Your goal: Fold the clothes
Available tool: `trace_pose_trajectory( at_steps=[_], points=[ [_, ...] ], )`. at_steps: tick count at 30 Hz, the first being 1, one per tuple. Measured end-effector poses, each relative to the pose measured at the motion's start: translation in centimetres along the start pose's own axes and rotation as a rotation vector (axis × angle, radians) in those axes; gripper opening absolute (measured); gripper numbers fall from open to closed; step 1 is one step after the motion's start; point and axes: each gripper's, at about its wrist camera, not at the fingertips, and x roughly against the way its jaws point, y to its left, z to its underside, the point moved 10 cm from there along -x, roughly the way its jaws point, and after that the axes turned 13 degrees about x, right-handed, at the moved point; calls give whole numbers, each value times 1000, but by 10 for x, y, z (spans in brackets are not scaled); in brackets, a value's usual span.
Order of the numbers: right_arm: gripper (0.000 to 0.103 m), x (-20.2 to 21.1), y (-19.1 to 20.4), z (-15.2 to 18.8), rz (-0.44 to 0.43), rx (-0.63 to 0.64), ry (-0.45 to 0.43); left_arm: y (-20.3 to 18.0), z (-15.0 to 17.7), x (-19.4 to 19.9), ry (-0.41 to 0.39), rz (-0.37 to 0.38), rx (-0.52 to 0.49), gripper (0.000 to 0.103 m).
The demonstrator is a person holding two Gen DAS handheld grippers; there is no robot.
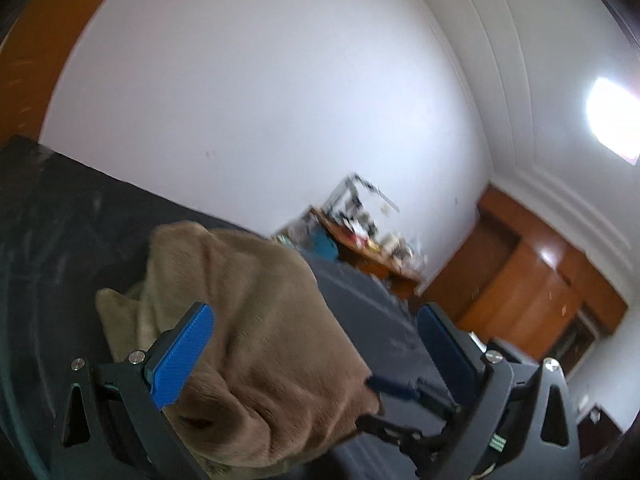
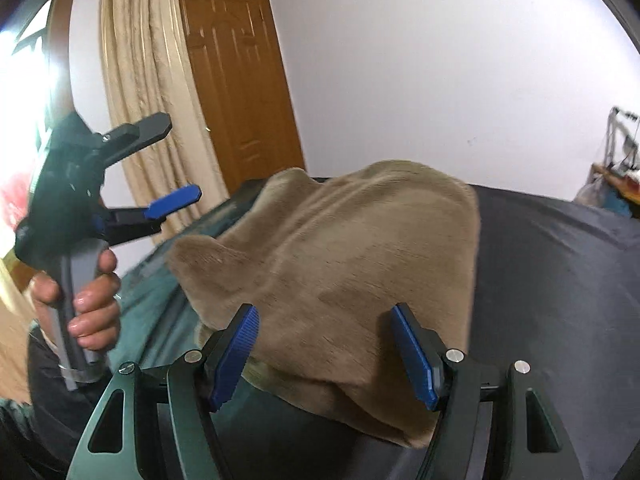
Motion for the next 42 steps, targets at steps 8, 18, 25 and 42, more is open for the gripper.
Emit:
trace_pose_trajectory(
  at_steps=[8,18,25,42],
  points=[
    [70,27,-42,19,145,99,100,46,24,-33,144,-215,44,102],
    [70,23,-61,35,199,126,151,118,51,-30,217,-488,156,101],
    [73,19,-71,43,218,116,172,107,50,-29,179,-526,45,101],
    [74,14,-76,63,230,154,257,34,5,-20,67,-411,-116,102]
  ],
)
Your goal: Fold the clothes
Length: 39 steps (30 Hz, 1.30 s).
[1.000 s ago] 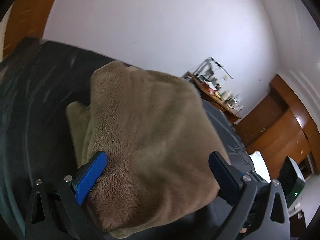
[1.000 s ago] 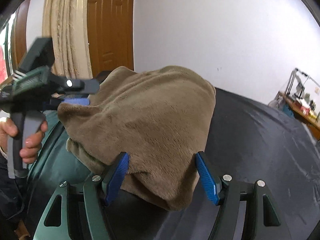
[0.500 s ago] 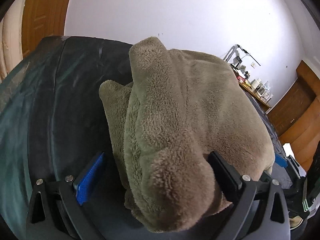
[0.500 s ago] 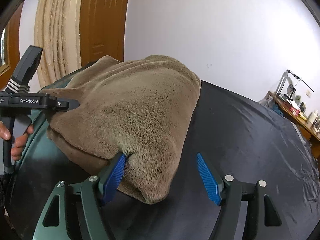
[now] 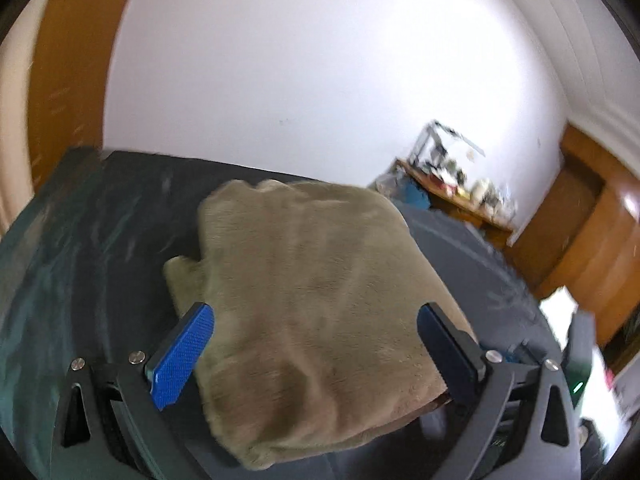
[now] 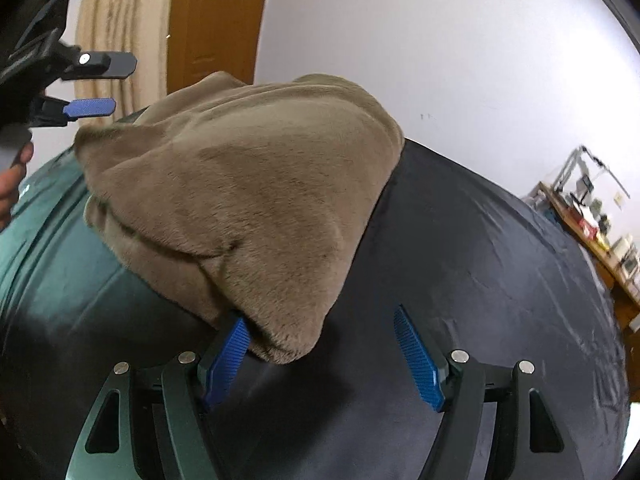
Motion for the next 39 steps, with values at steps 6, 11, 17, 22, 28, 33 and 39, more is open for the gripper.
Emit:
trace_pose_trajectory(
  at_steps=[6,11,17,22,28,33,39],
  points=[
    [74,0,-31,6,37,-123,-14,8,36,-41,141,-107,-44,102],
    [74,-10,-44,17,15,-212,18,16,53,-37,165,-142,-76,102],
    [74,-22,-45,20,-3,-230,42,41,73,-35,224,-77,45,103],
    [74,-2,-39,20,-21,-206,3,35,62,-18,197,-49,53,103],
    [75,25,-34,8,-34,-179,-79,32,19,18,114,45,146,103],
    [76,36,-29,3,-51,-193,-141,39,-15,22,130,116,269,103],
    [76,42,-31,8,-63,-223,-162,54,-40,-7,167,81,345,103]
  ],
)
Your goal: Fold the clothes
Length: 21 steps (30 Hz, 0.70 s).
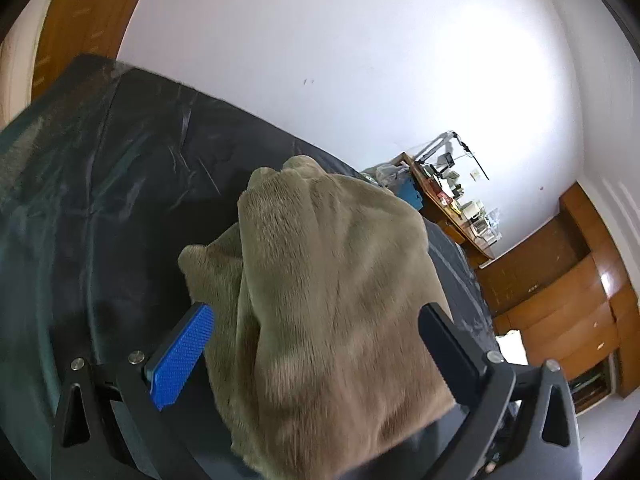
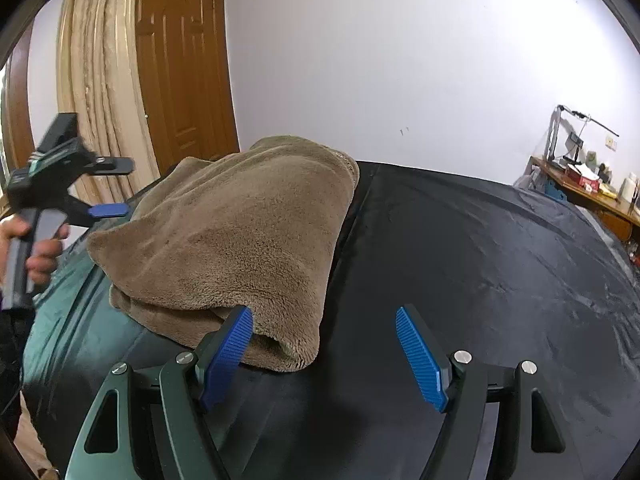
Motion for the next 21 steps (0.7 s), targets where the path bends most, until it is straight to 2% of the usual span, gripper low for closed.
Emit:
trace_pose_trajectory(
  at_steps=[6,7,8,10,13,16,21],
  points=[
    [76,2,-4,7,0,-10,6,15,1,-44,102,-25,102,102],
    [76,2,-6,8,0,-9,7,17,4,-47,113,-21,112,100],
    [76,1,-7,9,1,-10,10,19,7,-50,124,-19,118,96],
    [76,-2,-11,11,2,-14,16,23,13,-54,136,-39,109,62],
    [76,-7,-13,12,-3,-22,24,30,20,-54,149,-44,141,40],
    [76,-8,-11,12,3,-6,21,25,27,-35,107,-58,113,29],
    [76,-2,-12,7,45,42,-11,24,49,-3,34,-90,72,28]
  ],
)
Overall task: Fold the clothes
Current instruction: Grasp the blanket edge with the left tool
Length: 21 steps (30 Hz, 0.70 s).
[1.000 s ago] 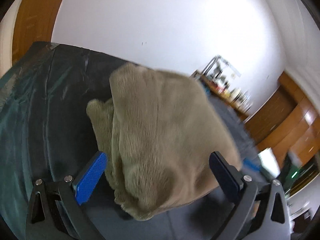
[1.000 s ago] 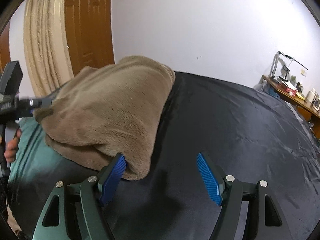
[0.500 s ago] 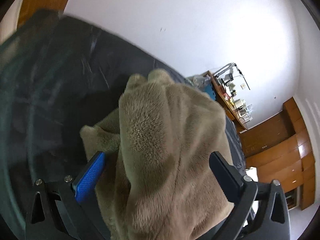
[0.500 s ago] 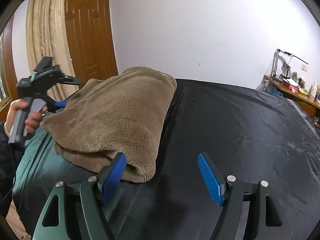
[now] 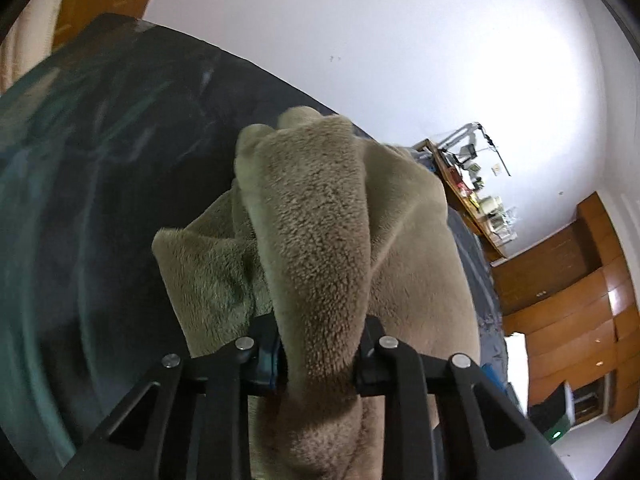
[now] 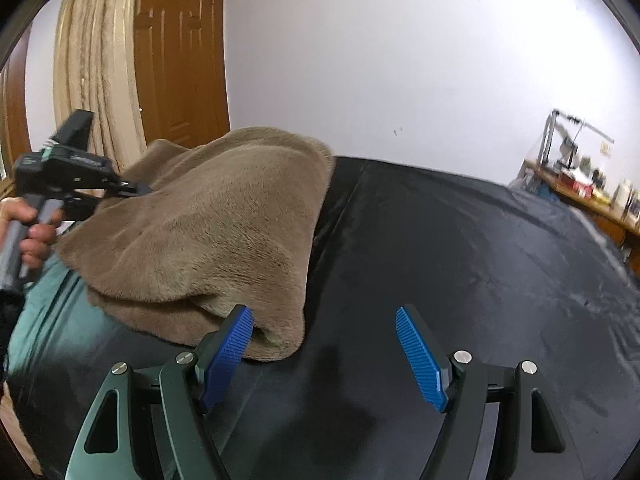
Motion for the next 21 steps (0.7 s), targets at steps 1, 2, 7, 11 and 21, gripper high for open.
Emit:
trace_pose_trajectory(
  at_steps=[1,2,7,11,21],
  points=[
    [76,2,-1,-2,-1,-3,-11,7,3,0,-11,-6,16,28],
    [76,4,-1,-5,-4,-9,-24,15,6,1,-22,-13,32,28],
    [76,16,0,-24,-19,-26,-98,32,9,-8,-52,36,108,37],
    [76,34,13,-51,-42,15,-194,30,13,-8,-79,43,108,40],
    [76,1,110,-92,-202,246,-177,33,18,0,-67,42,114,48]
  ],
)
